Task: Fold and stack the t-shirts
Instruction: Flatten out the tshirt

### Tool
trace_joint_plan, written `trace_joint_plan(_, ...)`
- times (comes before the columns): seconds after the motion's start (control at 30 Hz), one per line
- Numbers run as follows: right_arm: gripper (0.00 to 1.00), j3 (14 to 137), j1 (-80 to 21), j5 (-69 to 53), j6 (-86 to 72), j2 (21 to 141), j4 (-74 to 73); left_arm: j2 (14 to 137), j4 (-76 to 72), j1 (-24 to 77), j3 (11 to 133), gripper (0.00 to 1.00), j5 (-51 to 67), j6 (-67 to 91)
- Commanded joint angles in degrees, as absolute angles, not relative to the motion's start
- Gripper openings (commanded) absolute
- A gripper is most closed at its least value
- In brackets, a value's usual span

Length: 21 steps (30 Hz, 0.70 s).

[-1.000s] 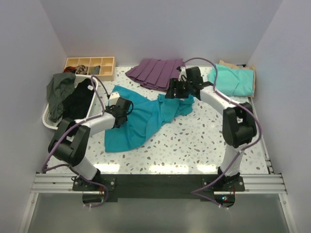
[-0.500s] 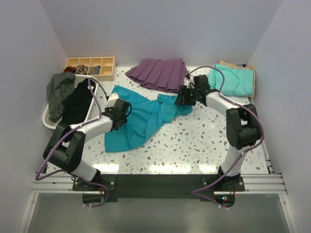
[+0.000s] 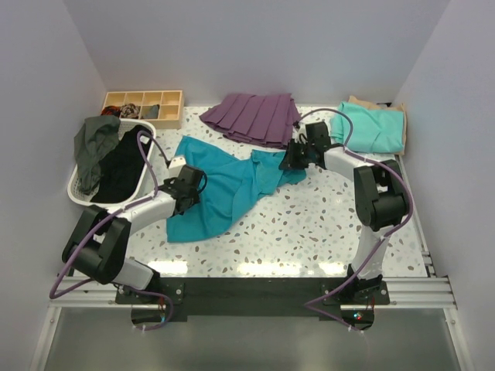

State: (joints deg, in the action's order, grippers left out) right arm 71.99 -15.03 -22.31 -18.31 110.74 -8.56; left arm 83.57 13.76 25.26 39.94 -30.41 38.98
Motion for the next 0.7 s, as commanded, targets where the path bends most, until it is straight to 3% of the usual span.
trace_joint_plan(0.0, 0.09, 73.04, -14.77, -24.17, -18.19, 109.25, -5.36, 81.74, 14.67, 25.66, 39.90, 0.50, -31.20, 40.34)
trace_joint_plan(0.07, 0.08, 72.78, -14.77, -24.17, -17.49, 107.94, -5.71, 81.13, 15.29, 25.66, 39.82, 0.50, -31.55, 40.60)
trace_joint_plan(0.13, 0.00, 72.33, -14.77, -24.08, -17.58, 106.44, -5.62, 79.98, 16.17, 25.66, 39.46, 0.50, -31.81, 40.87)
trace_joint_plan(0.53, 0.00, 66.01, -14.85, -23.38, -16.88, 94.05, -8.00, 76.20, 19.34, 25.84, 37.44, 0.50, -32.34, 42.19)
trace_joint_plan(0.57, 0.11, 66.18, -14.77, -23.55, -16.88, 93.96, -9.04, 76.38, 19.25, 25.84, 37.44, 0.50, -32.26, 42.19)
trace_joint_plan(0.67, 0.18, 67.06, -14.85, -23.99, -16.26, 94.48, -10.63, 76.73, 18.90, 25.93, 37.71, 0.50, -31.90, 42.10)
